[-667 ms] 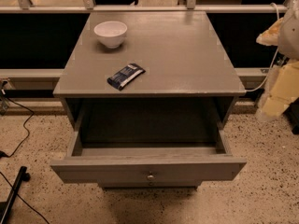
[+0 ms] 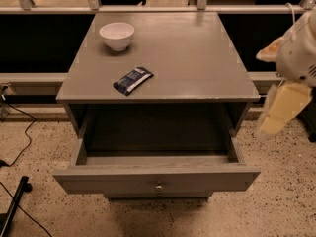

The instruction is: Close top drawer

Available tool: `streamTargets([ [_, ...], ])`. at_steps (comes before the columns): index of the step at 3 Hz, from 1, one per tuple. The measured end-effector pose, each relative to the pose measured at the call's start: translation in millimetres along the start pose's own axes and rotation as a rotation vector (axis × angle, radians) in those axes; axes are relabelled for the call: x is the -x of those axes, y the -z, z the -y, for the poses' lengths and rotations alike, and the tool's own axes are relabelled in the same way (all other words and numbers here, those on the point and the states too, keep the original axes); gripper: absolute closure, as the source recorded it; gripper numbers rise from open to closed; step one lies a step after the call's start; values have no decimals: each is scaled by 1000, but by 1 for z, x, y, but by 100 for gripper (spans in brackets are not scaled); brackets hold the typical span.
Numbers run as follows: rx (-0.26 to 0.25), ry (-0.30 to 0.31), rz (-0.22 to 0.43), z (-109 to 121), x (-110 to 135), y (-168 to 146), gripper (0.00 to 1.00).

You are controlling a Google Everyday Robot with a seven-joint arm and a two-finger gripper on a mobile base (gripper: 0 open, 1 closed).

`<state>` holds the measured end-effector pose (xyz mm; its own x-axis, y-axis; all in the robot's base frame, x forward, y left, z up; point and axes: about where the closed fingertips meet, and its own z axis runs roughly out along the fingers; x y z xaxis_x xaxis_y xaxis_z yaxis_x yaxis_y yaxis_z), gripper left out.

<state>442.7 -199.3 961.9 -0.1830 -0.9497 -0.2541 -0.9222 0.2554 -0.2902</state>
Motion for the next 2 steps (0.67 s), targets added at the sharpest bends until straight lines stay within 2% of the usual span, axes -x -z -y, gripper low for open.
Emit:
streamTargets([
  [1,49,34,100,-31,9,-63,0],
  [2,127,33,196,-81,-2,-152,3],
])
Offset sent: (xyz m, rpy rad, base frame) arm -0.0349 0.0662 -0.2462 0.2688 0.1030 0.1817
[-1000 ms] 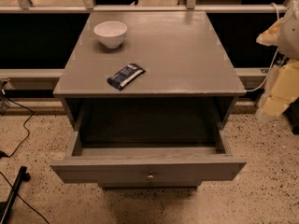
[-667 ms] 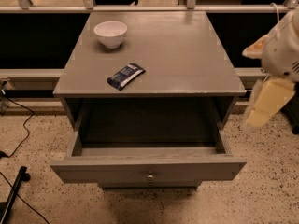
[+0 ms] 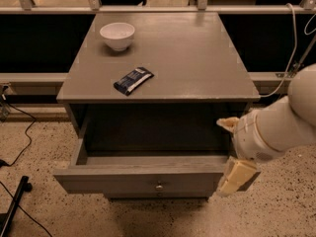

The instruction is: Close top drawer

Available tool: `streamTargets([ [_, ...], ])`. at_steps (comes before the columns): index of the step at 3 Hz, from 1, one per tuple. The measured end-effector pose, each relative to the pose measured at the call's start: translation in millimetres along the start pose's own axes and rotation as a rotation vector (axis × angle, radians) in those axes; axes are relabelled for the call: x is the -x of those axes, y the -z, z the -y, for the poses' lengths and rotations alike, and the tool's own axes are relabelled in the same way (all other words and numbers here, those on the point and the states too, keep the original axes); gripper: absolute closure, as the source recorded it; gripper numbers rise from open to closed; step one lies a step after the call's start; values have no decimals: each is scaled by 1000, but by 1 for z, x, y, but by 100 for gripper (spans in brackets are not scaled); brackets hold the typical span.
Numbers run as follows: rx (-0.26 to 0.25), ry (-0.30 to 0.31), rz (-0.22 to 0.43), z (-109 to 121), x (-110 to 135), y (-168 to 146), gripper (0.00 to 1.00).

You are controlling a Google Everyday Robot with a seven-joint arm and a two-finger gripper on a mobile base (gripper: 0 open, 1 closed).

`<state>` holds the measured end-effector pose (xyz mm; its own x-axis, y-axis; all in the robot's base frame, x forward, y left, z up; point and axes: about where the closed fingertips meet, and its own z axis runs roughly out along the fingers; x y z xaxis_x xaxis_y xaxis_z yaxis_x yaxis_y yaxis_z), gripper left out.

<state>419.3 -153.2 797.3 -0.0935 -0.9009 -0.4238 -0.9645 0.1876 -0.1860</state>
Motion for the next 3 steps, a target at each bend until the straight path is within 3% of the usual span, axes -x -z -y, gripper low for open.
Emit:
streamTargets([
  [2,79,-62,75,-40,-41,-71,49],
  [3,100,-73,110,-55,-43,-91,72],
])
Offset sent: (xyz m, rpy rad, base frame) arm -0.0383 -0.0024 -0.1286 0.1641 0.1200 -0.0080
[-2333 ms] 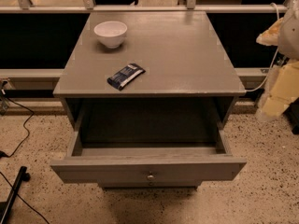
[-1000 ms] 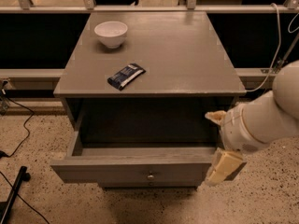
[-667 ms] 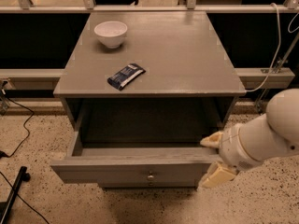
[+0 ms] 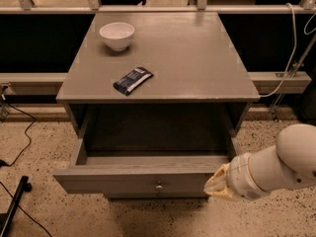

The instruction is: Close top drawer

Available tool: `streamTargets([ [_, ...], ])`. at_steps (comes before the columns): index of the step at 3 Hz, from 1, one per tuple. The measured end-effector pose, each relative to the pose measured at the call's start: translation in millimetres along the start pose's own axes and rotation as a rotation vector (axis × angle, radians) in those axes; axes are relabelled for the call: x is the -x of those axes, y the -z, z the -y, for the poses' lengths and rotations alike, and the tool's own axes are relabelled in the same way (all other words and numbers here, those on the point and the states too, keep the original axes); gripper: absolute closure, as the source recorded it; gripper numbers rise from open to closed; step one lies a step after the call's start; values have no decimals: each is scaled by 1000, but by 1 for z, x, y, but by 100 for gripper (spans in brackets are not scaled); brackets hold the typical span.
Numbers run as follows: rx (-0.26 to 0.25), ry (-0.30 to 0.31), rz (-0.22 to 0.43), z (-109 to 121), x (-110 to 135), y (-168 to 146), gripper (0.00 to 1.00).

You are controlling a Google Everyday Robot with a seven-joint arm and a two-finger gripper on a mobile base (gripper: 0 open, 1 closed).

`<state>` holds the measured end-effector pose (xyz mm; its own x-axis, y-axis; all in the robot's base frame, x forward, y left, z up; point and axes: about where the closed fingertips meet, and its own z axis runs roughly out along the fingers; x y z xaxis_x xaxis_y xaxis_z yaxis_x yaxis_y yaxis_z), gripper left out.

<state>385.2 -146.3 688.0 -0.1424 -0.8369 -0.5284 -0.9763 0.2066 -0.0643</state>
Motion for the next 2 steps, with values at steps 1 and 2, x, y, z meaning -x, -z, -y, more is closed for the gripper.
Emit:
streamTargets([
  [1,6,-14,12,-6,0,-26,96],
  [2,-98,-57,5,15,8,-60,100],
])
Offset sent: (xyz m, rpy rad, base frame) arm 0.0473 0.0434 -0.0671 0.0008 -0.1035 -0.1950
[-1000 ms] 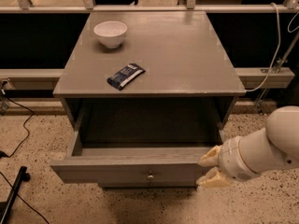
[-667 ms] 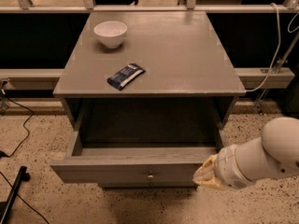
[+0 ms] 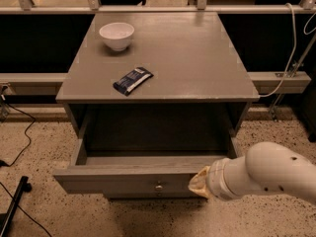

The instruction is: Close top drawer

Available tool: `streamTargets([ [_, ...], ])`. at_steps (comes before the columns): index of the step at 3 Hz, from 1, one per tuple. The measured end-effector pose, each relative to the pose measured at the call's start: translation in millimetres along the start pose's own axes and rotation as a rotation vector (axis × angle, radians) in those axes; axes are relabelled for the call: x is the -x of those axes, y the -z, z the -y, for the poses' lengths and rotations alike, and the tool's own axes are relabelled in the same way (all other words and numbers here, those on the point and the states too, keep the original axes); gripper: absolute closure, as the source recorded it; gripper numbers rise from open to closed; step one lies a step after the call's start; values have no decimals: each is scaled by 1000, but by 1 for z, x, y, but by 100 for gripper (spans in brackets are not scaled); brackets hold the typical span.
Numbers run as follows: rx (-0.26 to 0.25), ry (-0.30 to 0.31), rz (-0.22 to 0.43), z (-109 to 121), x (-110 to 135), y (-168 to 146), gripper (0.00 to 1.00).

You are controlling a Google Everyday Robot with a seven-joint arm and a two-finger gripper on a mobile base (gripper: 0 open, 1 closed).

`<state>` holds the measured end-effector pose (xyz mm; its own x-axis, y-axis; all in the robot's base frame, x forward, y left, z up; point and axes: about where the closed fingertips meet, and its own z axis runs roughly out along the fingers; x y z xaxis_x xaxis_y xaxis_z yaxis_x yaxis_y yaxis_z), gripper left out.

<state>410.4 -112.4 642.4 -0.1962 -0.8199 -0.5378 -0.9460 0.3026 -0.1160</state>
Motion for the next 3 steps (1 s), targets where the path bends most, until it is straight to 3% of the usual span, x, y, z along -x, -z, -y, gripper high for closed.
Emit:
streamTargets([
  [2,-168,-41,9,54,41,-31,100],
  [3,-171,-107,64,80,67,-27,100],
])
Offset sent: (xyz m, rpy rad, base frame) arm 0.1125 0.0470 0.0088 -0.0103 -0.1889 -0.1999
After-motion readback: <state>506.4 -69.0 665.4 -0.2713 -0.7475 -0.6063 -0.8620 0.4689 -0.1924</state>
